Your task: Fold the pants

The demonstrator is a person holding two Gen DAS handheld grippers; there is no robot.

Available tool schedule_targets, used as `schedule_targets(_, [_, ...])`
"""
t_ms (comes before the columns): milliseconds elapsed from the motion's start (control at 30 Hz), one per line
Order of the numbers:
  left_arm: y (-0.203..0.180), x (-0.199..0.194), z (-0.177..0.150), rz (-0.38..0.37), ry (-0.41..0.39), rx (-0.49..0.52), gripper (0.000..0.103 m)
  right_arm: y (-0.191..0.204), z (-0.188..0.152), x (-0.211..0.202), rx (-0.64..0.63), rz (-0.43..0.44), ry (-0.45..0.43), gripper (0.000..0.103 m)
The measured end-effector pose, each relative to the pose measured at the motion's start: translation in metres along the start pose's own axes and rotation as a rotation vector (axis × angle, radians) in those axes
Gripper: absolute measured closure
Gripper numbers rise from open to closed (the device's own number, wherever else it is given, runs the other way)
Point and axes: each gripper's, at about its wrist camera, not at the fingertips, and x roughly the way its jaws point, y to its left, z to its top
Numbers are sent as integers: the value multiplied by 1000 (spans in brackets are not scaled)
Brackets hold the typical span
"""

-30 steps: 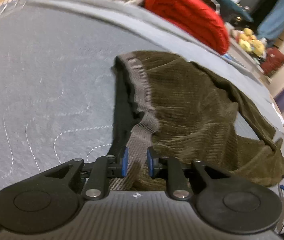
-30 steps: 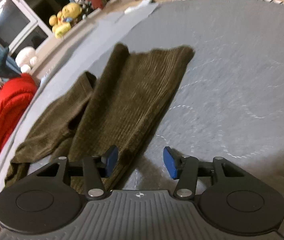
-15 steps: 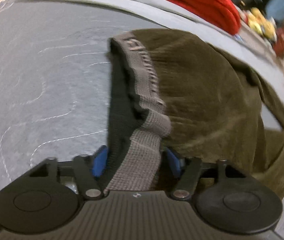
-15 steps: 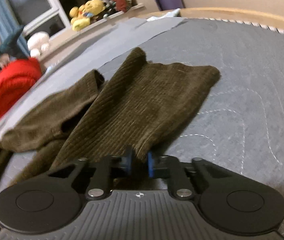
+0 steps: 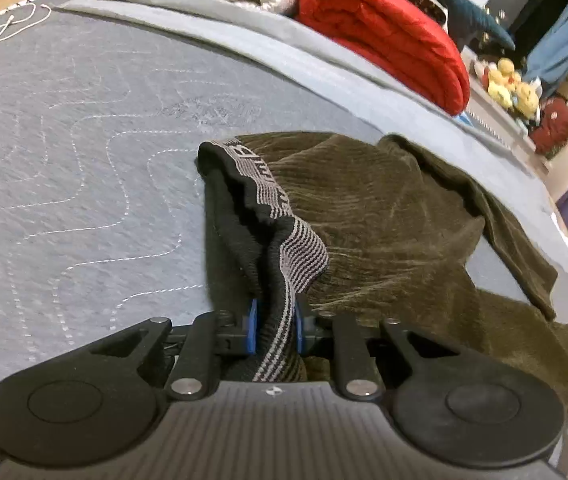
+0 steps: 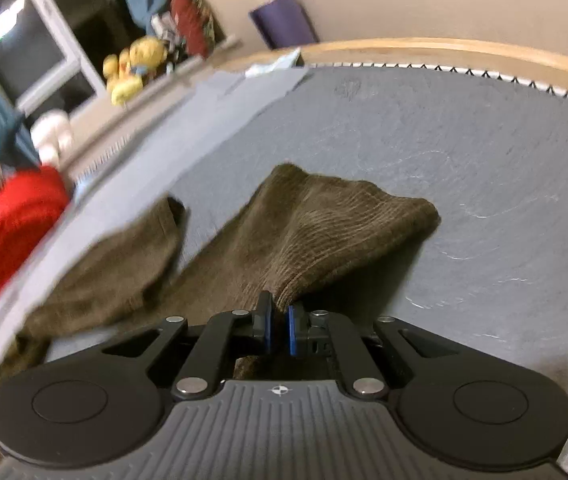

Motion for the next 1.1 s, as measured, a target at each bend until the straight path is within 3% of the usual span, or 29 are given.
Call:
schedule_targets(133, [17,-15,6,15,31,10,87,-4,-5,-13,-63,-62,95,96])
schedule_targets(267, [34,-22,5,62,52,7,98,-18,-17,-28,-48,-99,169,96])
schedule_targets(300, [38,-22,5,80,53,10,101,-20,-20,-30,-49,-107,182,96])
schedule_targets(367, [48,-23,6,204,54,21,103,-21,-28,-32,-53,-120,221,96])
schedule_targets(400, [58,-23,11,218,65,-16,103,-22,-31,-31,-59,-120,247,95])
schedule_targets(467, [76,-30,14,152,49,-110,101,-23,-34,-24,-78,-84,310,93])
schedule_targets(500, [80,-35,17,108,29,-138,99,-23,-30,-21,-69,-77,303,89])
schedule_targets(533, [82,-39,20,77,17,-161,88,-30,-24,-21,-36,-71,283,85])
schedule_targets(567, [82,-41,23,60,11,-173,75,-37,-19,-20,6,-72,268,71])
schedule_targets(600, [80,-41,26,48,11,-179,70,-48,-13,-20,70,-93,243,58])
schedule_targets(667, [75,-32,29,34,49,-189,61,-69,-5,-20,204,-157,183,48])
schedule_targets(733, [70,-15,31,8,130,-202,55,-90,0,-11,331,-194,170,46])
schedule_targets(767, [68,-9,29,0,169,-199,47,-97,-1,-5,363,-205,183,46])
schedule_targets(833, [60,9,30,18,250,-166,40,-103,2,3,397,-185,154,45])
schedule_targets(933, [55,29,22,89,345,-123,30,-97,11,14,336,-178,134,46])
schedule_targets(967, [55,34,21,100,361,-120,30,-99,12,16,340,-175,127,53])
schedule_targets(1000, [55,37,21,99,376,-120,30,-102,16,19,343,-175,120,76])
schedule_targets(1033, [54,40,21,95,387,-114,30,-102,18,22,335,-190,123,90])
schedule_targets(1100, [48,42,20,91,408,-68,32,-115,15,21,340,-200,117,95])
